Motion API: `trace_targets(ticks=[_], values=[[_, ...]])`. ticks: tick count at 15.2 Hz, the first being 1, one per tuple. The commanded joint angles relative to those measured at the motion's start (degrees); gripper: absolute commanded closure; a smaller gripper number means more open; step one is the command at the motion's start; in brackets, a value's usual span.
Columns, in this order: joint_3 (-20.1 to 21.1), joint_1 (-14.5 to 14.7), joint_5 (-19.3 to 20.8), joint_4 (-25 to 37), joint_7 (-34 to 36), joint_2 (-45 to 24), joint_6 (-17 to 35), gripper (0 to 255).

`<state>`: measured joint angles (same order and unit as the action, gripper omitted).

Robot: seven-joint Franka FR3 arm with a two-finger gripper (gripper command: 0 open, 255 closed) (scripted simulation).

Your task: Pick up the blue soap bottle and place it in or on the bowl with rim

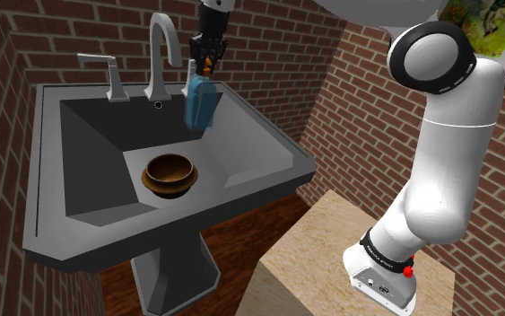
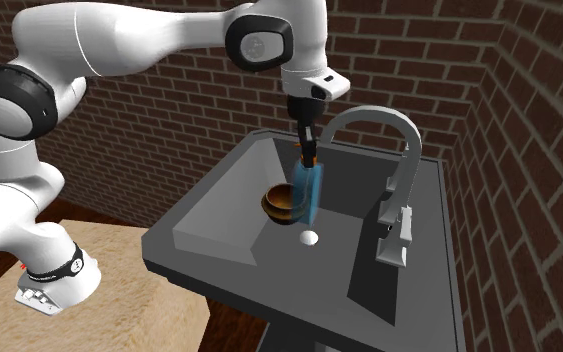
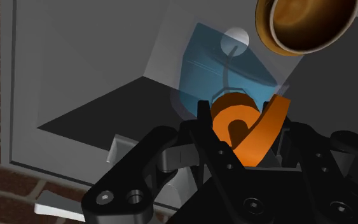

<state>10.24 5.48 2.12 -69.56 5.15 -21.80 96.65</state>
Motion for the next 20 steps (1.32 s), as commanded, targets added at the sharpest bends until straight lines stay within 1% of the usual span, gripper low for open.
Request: trace_targets(ticks=[1, 6, 10, 13, 16, 18, 20], values=[[0.03, 0.22, 0.12, 2.55, 0.15, -0.56, -1.99, 255], [1.53, 4.39, 1.18, 6.59, 5.49, -0.34, -6.21, 255], [2.65, 8.28, 2.4, 12.54, 9.84, -1.88, -10.64, 255], [3.37, 11.78, 3.71, 19.6, 13.09, -4.6, -15.03, 255], [3.61, 15.97, 5.45, 30.64, 15.75, -9.66, -21.0, 255], [3.79, 14.79, 4.63, 23.19, 15.86, -6.3, -16.94, 255], [3.92, 14.0, 4.11, 17.94, 15.89, -4.13, -13.87, 255]])
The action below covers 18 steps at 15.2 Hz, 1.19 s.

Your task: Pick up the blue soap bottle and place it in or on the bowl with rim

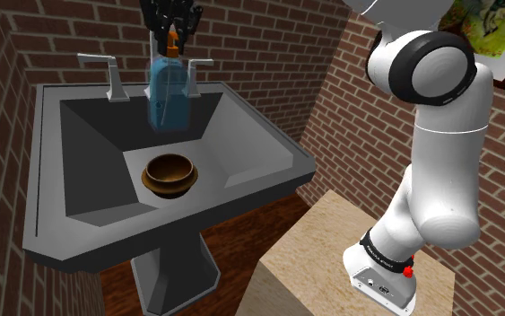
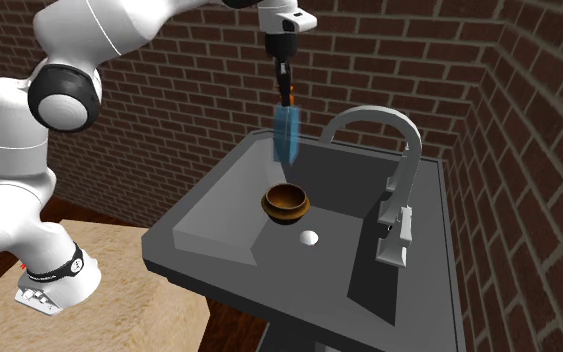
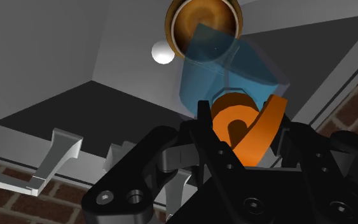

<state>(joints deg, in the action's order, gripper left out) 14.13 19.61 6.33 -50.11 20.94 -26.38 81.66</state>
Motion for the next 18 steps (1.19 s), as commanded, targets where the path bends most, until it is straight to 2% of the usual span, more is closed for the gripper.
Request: trace_targets(ticks=[1, 8, 18], values=[[0.07, -0.44, -0.31, -3.74, 0.11, 1.32, 2.48, 255], [0.14, -1.85, -1.32, -15.64, 0.03, 5.34, 10.39, 255], [0.07, -2.82, -1.94, -27.28, -0.05, 7.93, 19.49, 255]])
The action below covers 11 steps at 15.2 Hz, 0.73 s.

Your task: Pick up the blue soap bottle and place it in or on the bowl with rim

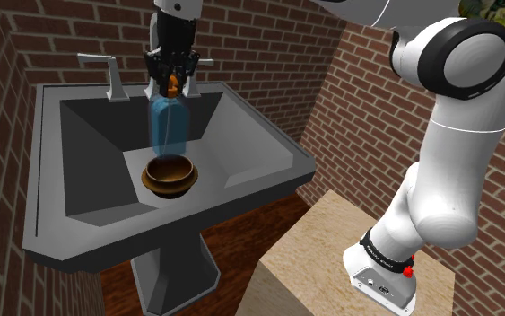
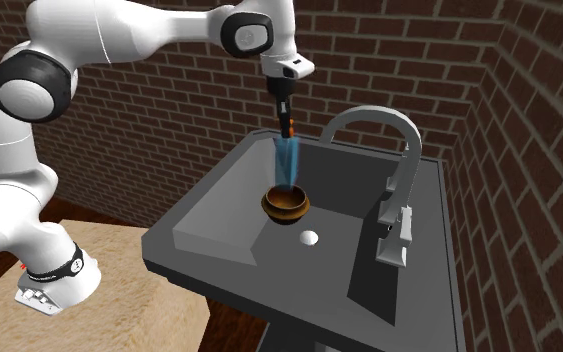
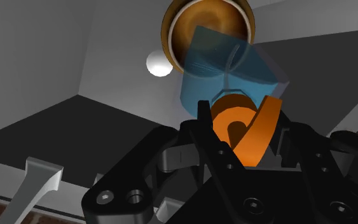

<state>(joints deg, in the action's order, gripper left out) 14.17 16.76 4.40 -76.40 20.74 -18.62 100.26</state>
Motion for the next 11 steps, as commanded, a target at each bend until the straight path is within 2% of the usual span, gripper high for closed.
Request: trace_targets(ticks=[1, 8, 11], values=[[0.02, -0.03, -0.03, -1.96, 0.15, 0.3, 1.72, 255], [-0.06, -0.33, -0.09, -7.81, 0.2, 0.73, 7.15, 255], [-0.06, -0.33, -0.09, -7.82, 0.2, 0.73, 7.15, 255]])
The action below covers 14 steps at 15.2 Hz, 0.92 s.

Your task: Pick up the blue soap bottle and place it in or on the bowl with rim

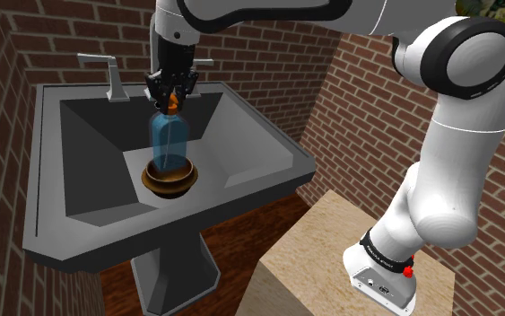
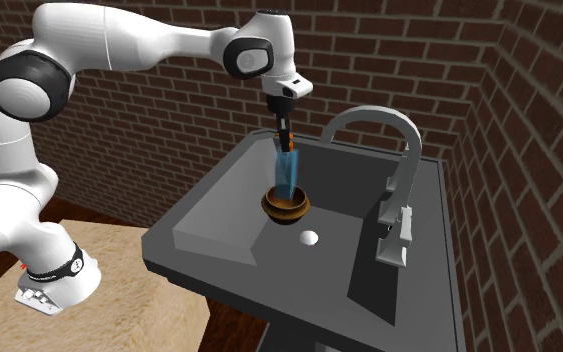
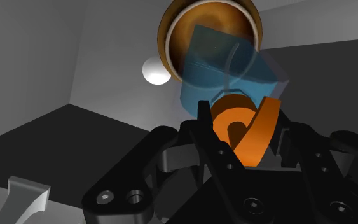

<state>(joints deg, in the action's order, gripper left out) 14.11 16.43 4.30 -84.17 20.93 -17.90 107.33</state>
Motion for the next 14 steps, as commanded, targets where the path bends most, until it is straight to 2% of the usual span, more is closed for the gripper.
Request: trace_targets(ticks=[1, 4, 5, 10, 14], values=[[0.0, 0.0, 0.01, -0.04, 0.01, 0.0, 0.08, 255], [0.0, 0.0, 0.01, -0.04, 0.01, 0.0, 0.08, 255], [0.0, 0.0, 0.0, -0.05, 0.0, 0.01, 0.09, 0], [0.0, 0.0, 0.01, -0.05, 0.01, 0.0, 0.09, 0], [0.13, 0.22, -0.13, 6.74, -0.17, 0.36, -7.03, 0]])
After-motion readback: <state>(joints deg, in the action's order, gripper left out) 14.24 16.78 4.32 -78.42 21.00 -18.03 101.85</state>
